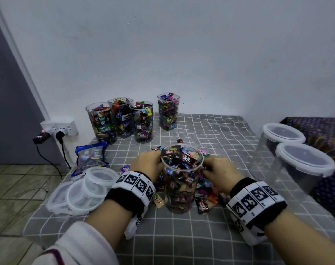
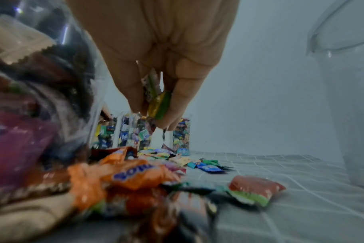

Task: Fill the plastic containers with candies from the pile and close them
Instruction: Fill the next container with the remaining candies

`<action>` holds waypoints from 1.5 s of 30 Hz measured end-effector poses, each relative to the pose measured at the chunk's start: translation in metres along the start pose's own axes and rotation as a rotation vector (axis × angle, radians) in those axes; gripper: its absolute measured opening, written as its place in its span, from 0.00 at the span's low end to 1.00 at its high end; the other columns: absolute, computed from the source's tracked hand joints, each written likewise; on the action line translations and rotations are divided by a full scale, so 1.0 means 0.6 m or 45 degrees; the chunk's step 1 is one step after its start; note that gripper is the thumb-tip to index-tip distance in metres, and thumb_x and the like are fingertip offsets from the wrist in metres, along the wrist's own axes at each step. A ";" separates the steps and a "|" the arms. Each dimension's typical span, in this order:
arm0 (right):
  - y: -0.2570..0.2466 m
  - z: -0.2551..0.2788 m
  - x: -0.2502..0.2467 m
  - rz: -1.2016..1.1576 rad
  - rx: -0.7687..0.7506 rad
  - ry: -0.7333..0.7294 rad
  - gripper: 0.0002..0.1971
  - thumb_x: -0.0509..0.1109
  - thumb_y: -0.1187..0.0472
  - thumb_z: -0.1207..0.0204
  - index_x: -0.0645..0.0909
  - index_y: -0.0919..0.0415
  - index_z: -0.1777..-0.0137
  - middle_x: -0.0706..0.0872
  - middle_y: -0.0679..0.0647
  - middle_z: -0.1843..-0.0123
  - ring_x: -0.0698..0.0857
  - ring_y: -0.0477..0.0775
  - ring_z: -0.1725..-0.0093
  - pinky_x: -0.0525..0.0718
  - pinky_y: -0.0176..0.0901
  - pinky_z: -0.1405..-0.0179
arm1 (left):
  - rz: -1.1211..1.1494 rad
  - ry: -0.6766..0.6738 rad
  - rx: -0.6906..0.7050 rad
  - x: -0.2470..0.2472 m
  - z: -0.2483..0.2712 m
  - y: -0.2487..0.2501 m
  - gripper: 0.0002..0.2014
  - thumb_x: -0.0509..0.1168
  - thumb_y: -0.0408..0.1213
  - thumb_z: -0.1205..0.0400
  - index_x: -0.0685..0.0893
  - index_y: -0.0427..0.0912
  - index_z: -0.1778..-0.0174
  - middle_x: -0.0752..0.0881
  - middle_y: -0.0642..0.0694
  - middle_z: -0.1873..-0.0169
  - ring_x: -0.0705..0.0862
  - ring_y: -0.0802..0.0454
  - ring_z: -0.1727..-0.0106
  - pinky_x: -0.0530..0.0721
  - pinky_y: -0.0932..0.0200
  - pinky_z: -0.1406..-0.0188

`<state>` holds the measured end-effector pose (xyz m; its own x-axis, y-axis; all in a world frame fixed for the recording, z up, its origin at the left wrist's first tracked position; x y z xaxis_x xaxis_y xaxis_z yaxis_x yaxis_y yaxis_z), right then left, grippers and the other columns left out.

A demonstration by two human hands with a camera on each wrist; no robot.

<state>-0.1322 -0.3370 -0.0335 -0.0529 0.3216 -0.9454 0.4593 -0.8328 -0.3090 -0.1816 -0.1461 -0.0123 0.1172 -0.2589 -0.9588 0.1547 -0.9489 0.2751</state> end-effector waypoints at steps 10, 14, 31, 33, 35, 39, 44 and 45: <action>-0.021 0.008 -0.097 -0.445 -0.045 0.432 0.07 0.70 0.64 0.25 0.87 0.62 0.50 0.86 0.58 0.59 0.81 0.59 0.58 0.81 0.55 0.54 | 0.114 0.052 0.026 -0.003 0.005 0.003 0.10 0.55 0.35 0.17 0.80 0.39 0.46 0.83 0.39 0.43 0.79 0.39 0.40 0.75 0.53 0.49; -0.056 0.013 -0.114 -0.490 -0.161 0.432 0.05 0.70 0.63 0.25 0.86 0.61 0.51 0.83 0.54 0.62 0.78 0.53 0.61 0.76 0.47 0.58 | 0.157 0.048 -0.005 -0.004 0.004 0.003 0.09 0.55 0.36 0.17 0.80 0.41 0.48 0.83 0.40 0.42 0.79 0.39 0.40 0.74 0.54 0.50; -0.111 0.030 -0.105 -0.411 -0.410 0.359 0.09 0.75 0.59 0.28 0.86 0.60 0.49 0.86 0.51 0.44 0.82 0.50 0.43 0.76 0.39 0.43 | 0.214 0.074 -0.025 -0.002 0.002 0.000 0.11 0.56 0.37 0.17 0.82 0.41 0.44 0.84 0.40 0.42 0.80 0.40 0.40 0.72 0.56 0.52; -0.103 0.030 -0.105 -0.456 -0.355 0.406 0.09 0.72 0.57 0.26 0.85 0.59 0.49 0.85 0.50 0.43 0.81 0.49 0.43 0.78 0.44 0.40 | 0.201 0.083 0.013 0.002 -0.001 -0.003 0.12 0.57 0.36 0.17 0.82 0.45 0.42 0.84 0.42 0.42 0.80 0.41 0.40 0.74 0.55 0.50; -0.094 0.034 -0.105 -0.522 -0.302 0.432 0.08 0.71 0.57 0.24 0.84 0.58 0.48 0.84 0.48 0.44 0.80 0.47 0.42 0.81 0.49 0.40 | 0.214 0.089 0.017 0.004 -0.002 -0.005 0.12 0.57 0.36 0.18 0.83 0.46 0.42 0.84 0.42 0.42 0.80 0.41 0.41 0.75 0.55 0.49; -0.079 0.046 -0.096 -0.703 -0.219 0.380 0.07 0.71 0.55 0.24 0.81 0.50 0.47 0.82 0.41 0.46 0.79 0.43 0.39 0.84 0.44 0.43 | 0.231 0.107 0.009 0.005 -0.002 -0.005 0.11 0.58 0.36 0.19 0.84 0.45 0.45 0.85 0.42 0.44 0.81 0.41 0.43 0.75 0.55 0.51; -0.050 0.051 -0.070 -0.887 -0.119 0.051 0.39 0.73 0.33 0.45 0.69 0.39 0.32 0.75 0.38 0.32 0.73 0.40 0.30 0.73 0.44 0.31 | 0.261 0.126 -0.050 0.007 -0.003 -0.009 0.12 0.60 0.40 0.19 0.84 0.51 0.43 0.86 0.45 0.45 0.81 0.41 0.43 0.74 0.55 0.55; -0.048 0.051 -0.064 -0.909 -0.127 -0.035 0.44 0.73 0.32 0.49 0.64 0.38 0.30 0.72 0.36 0.31 0.71 0.37 0.29 0.71 0.39 0.31 | 0.272 0.130 -0.047 0.008 -0.004 -0.011 0.12 0.60 0.41 0.19 0.84 0.53 0.42 0.86 0.46 0.45 0.81 0.42 0.43 0.74 0.56 0.54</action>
<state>-0.1703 -0.3393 0.0086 -0.3921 0.7593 -0.5193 0.3829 -0.3785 -0.8427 -0.1798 -0.1407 -0.0187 0.2492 -0.4320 -0.8668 0.1509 -0.8667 0.4754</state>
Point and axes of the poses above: each hand's wrist, its own z-axis away from the middle knuckle, its own x-axis out of the palm, y = z × x, the point moved 1 cm from there along -z, towards the middle knuckle
